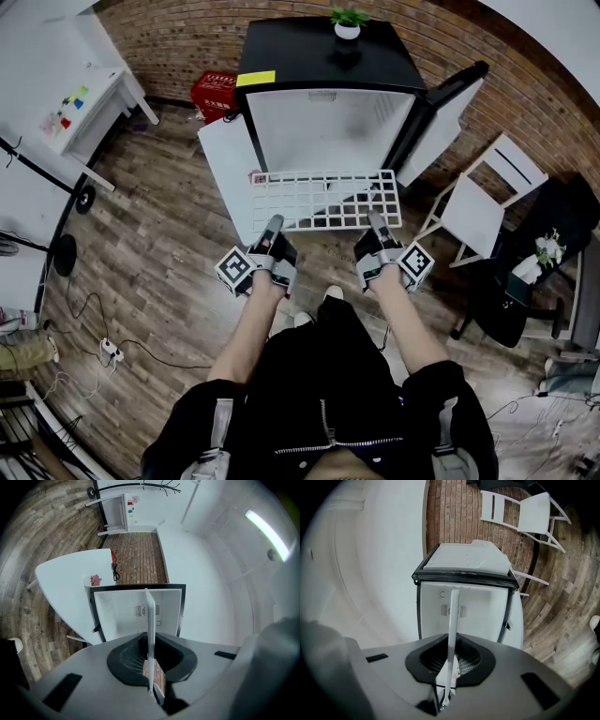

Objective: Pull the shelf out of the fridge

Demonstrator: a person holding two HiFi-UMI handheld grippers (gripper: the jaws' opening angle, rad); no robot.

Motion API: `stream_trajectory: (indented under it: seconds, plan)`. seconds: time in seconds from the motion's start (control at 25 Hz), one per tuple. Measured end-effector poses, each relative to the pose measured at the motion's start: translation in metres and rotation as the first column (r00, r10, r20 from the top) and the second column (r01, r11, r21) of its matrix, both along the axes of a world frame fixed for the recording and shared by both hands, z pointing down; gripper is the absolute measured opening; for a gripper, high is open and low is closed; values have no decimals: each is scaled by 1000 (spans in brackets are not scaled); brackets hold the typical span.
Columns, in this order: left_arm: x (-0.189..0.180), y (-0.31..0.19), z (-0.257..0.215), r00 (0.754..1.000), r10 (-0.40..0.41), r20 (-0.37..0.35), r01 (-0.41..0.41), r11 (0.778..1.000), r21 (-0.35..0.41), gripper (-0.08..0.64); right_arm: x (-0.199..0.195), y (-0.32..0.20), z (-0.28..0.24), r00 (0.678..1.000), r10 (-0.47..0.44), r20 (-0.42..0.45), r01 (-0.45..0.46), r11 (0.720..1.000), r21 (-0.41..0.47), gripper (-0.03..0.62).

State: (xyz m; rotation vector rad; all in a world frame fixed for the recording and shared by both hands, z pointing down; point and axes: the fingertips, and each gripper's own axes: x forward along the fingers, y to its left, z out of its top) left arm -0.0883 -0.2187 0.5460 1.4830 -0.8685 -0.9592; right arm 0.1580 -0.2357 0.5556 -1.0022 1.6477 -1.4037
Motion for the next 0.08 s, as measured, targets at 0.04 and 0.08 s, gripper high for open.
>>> stream_trajectory:
  seconds: [0.04,0.08]
  plan:
    - [0,0,-1,1000,1,-3,-1,1000,1,40,0,0,0,1000,0,-2,0,1000,-1,32]
    - [0,0,-1,1000,1,-6,-1,1000,2,40,0,0,0,1000,1,-4,-1,1000,-3,32]
